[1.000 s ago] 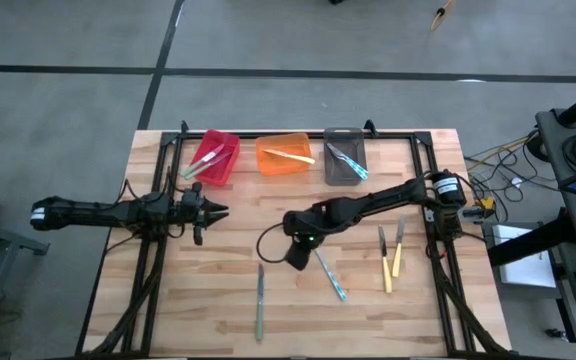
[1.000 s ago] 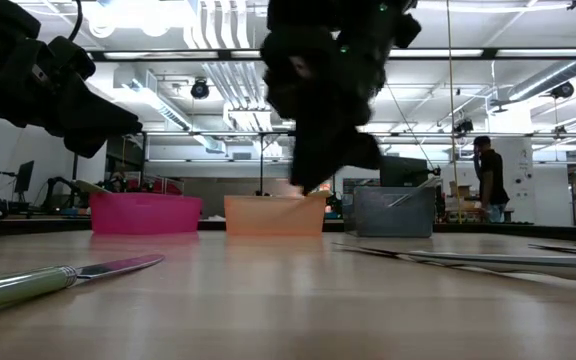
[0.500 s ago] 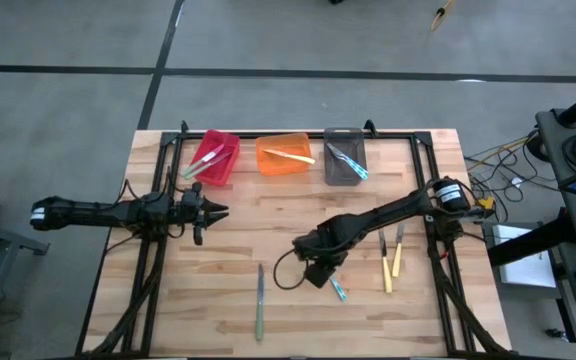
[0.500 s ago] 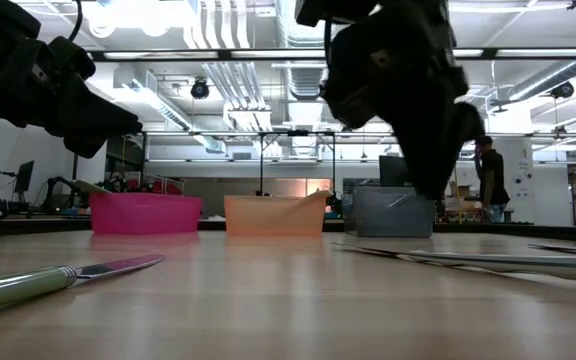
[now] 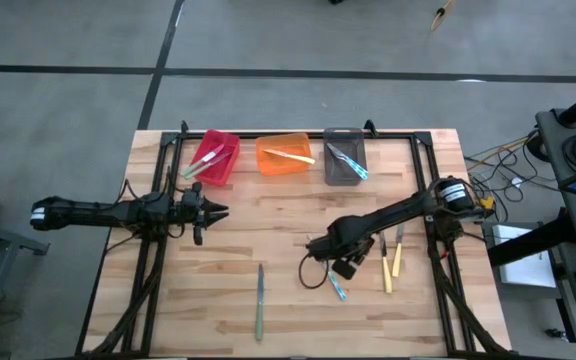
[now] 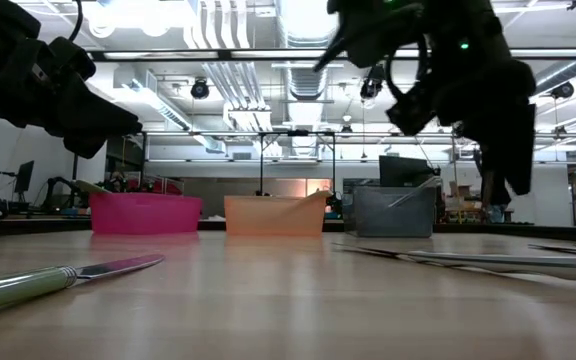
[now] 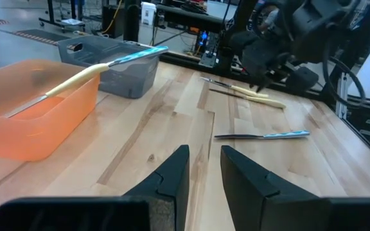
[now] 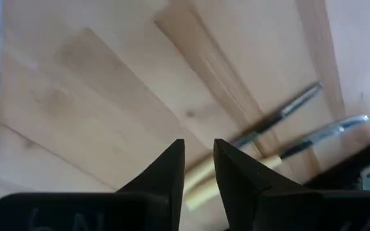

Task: Sort silverware by color (type)

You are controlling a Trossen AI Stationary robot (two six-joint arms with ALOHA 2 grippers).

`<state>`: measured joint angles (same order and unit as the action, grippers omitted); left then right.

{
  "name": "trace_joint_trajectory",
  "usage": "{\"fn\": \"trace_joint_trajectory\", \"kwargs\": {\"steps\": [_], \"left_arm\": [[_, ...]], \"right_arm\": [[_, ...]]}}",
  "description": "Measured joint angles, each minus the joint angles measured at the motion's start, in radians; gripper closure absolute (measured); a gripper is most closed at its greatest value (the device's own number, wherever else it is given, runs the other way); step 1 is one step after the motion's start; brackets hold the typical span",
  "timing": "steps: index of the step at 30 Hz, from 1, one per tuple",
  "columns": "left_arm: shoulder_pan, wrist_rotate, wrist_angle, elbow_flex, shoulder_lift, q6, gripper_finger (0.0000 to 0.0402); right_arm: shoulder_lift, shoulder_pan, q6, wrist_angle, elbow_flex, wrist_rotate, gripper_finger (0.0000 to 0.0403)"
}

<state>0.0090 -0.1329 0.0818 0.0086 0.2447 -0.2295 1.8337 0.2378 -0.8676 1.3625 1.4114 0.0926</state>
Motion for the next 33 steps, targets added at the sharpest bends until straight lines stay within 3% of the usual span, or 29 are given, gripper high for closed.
{"fn": "trace_joint_trajectory", "kwargs": {"steps": [5, 14, 21, 26, 33], "left_arm": [[0.0, 0.0, 0.0, 0.0, 0.0, 0.0, 0.0331], [0.0, 0.0, -0.001, 0.0, 0.001, 0.0, 0.0331], [0.0, 0.001, -0.001, 0.0, 0.001, 0.0, 0.0331], [0.0, 0.001, -0.001, 0.0, 0.003, 0.0, 0.0331], [0.0, 0.001, -0.001, 0.0, 0.004, 0.0, 0.0331]], "right_arm": [[-0.097, -0.003, -0.049, -0.016, -0.111, -0.007, 0.0335], [-0.383, -0.003, -0.327, -0.203, -0.391, 0.034, 0.0333], [-0.564, -0.003, -0.48, -0.321, -0.551, 0.039, 0.0288], [-0.611, 0.011, -0.543, -0.371, -0.629, 0.063, 0.0249], [-0.565, 0.053, -0.599, -0.488, -0.669, 0.065, 0.0223]]}}
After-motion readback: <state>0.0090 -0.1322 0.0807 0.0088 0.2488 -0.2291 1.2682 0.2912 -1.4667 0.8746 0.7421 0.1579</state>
